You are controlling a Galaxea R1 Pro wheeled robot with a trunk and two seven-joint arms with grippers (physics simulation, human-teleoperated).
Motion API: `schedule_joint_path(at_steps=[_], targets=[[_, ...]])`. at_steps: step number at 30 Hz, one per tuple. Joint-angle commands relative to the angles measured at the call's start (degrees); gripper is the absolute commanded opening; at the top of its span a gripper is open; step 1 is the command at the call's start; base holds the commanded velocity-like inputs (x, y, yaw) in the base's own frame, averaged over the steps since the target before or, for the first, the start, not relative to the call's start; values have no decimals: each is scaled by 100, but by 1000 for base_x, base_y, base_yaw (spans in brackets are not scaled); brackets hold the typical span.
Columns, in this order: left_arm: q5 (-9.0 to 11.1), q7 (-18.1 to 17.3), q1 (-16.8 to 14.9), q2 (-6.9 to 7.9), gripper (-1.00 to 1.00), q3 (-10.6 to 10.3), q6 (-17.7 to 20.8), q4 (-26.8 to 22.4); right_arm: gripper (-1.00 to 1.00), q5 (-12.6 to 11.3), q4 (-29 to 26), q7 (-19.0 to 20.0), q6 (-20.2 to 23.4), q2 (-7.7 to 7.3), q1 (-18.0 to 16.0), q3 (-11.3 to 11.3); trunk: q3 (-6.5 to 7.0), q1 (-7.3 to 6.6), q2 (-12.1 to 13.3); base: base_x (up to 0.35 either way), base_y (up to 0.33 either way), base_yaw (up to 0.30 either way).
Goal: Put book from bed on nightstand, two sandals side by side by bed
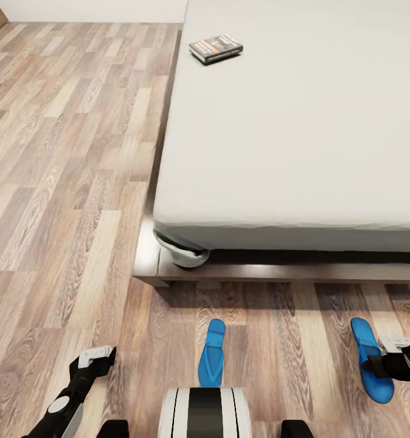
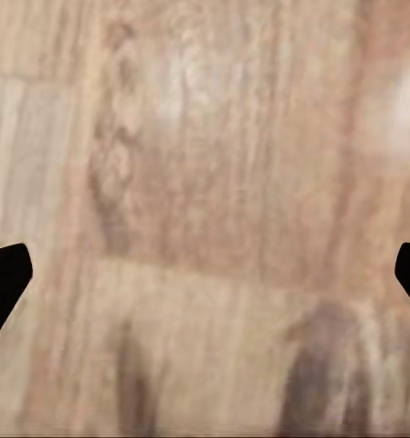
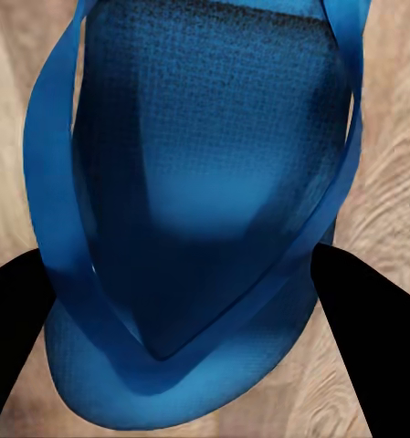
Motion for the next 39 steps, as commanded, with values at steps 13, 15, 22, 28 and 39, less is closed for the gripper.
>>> schedule_joint_path(at_steps=[13,15,22,28,39], targets=[[-19,-60,-5,-5,100,33,-17,96,-100,69,250,52,-964,308,0,-11,-3,-1,-1,0,281,0],[-19,-60,-5,-5,100,31,-17,96,-100,69,276,52,-969,309,0,-11,-3,-1,-1,0,281,0],[-27,-60,-5,-11,100,25,-9,188,-100,61,283,60,-972,310,0,-9,-3,-1,-1,0,281,0],[-30,-60,-5,-14,100,21,-13,243,-100,57,282,61,-971,476,0,-11,-3,-1,-1,0,283,0],[-36,-60,-5,-98,100,21,-17,254,-100,63,284,61,-972,669,0,-18,-3,-1,-1,0,285,0]])
